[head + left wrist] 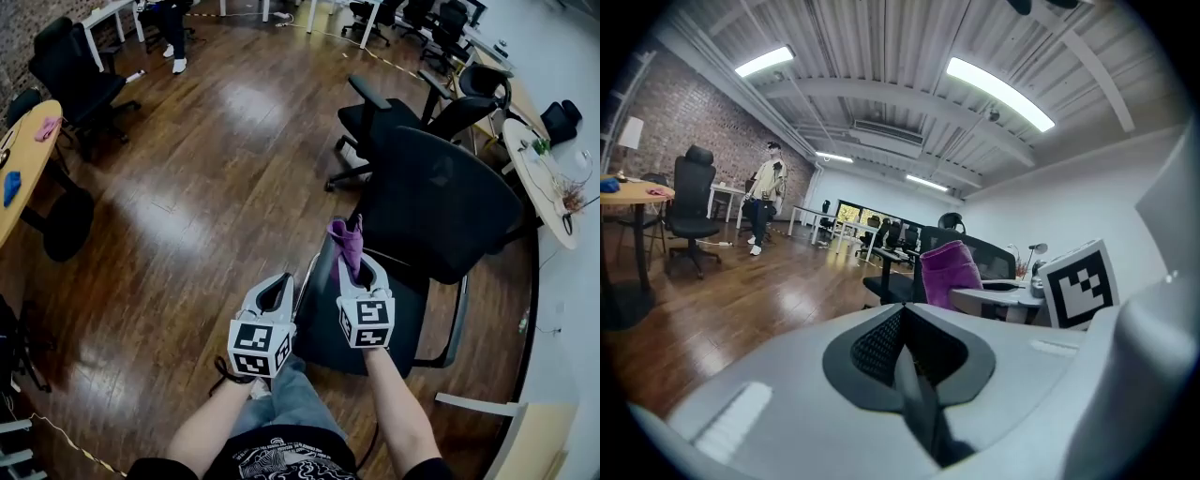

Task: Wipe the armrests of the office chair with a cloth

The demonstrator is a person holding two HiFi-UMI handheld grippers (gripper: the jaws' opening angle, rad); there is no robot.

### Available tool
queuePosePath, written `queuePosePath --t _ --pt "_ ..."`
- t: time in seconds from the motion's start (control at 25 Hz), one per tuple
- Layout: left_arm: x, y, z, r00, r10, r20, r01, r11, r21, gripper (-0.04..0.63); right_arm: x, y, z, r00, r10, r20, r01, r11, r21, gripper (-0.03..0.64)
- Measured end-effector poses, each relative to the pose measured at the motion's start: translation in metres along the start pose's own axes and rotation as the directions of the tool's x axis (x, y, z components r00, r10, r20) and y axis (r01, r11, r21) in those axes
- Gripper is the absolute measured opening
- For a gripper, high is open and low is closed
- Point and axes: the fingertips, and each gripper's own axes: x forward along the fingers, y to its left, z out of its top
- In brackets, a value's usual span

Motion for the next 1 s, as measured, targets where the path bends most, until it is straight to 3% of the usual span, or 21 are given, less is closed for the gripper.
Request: queuePosePath --t 0.28,0.56,1.0 --pt "0.081 0.02 -0.003 0.997 0.002 -0.078 0.0 1.0 0.031 0.005 0.091 -0.044 -0.017 0.999 0.005 -0.053 -0.005 1.0 0.003 0.072" --pt "0.161 0.017 -0.018 0.989 0.005 -0.15 -0.003 1.0 0.011 0.003 0.159 -0.088 -0.039 0.997 0.019 -0.08 -0.018 1.0 0.016 0.072" --pt "0.192 0.021 -0.03 0.975 0.042 -0.216 -0.035 0.999 0.035 0.003 0.195 -0.094 -0.069 0.989 0.059 -0.138 -0.053 0.997 0.051 0.072"
